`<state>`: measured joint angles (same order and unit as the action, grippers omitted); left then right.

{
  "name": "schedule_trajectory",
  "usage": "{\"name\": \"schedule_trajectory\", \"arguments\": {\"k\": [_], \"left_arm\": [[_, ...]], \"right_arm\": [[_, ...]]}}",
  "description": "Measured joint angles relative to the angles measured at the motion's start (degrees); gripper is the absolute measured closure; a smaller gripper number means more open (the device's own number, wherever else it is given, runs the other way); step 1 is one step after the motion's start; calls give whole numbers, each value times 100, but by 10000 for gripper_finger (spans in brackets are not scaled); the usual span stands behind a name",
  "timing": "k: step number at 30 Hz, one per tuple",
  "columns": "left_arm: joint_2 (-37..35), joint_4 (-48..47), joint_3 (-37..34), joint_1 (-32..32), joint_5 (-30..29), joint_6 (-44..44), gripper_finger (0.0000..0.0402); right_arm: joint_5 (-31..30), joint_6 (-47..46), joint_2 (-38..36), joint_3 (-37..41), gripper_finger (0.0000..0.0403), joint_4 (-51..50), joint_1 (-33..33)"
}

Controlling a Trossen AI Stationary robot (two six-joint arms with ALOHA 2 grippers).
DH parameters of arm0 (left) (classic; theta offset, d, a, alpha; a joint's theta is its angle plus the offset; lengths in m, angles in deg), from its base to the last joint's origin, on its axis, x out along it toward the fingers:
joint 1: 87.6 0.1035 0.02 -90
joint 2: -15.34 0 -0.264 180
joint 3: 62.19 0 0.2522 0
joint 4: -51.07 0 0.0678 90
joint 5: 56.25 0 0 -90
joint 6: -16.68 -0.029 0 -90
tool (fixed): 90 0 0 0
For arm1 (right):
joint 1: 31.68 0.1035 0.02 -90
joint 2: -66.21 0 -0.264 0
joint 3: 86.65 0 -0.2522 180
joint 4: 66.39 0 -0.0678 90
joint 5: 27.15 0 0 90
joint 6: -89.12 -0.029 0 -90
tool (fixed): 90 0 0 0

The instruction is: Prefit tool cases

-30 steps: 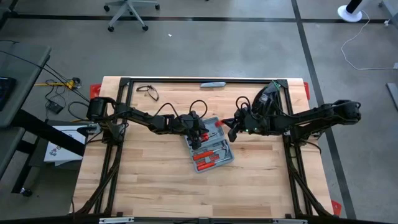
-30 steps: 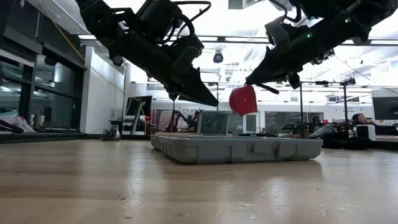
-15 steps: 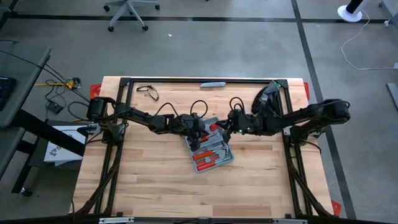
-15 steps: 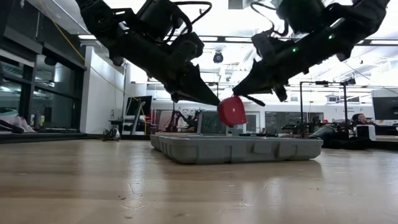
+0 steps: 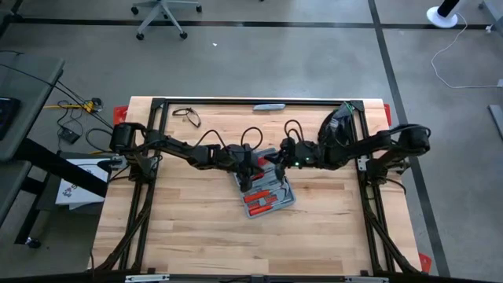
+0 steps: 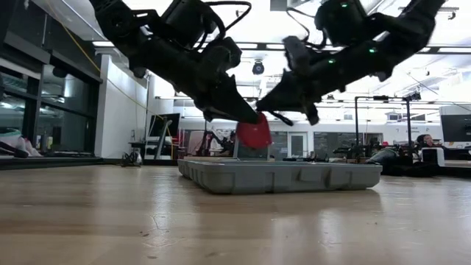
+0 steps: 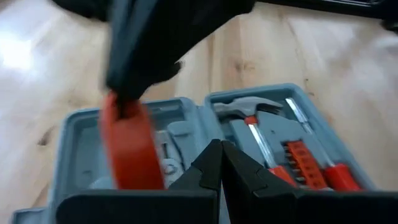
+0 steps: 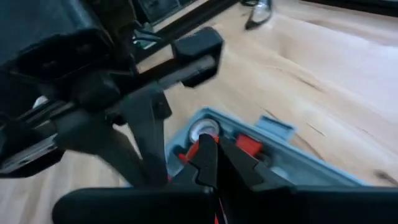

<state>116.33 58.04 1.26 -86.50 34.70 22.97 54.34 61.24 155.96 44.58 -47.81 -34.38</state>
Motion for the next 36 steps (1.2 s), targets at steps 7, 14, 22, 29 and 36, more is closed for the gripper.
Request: {"name": "schedule_trajectory", "arguments": {"k": [7, 14, 22, 29, 36], "left_arm": [[0, -234, 0, 2, -24, -8, 401], [2, -666, 0, 0, -336, 6, 401], [2, -939, 0, 0, -920, 4, 401], [2, -931, 0, 0, -971, -12, 401], [2, -927, 0, 0, -1068, 1, 401]], "right_arm": [[166, 508, 652, -905, 403, -631, -7], [-336, 875, 772, -1450, 403, -2235, -8], [-502, 842, 732, -1334, 403, -2546, -131], [-493, 837, 754, -1283, 403, -2770, -145], [-481, 720, 754, -1283, 403, -2920, -142]]}}
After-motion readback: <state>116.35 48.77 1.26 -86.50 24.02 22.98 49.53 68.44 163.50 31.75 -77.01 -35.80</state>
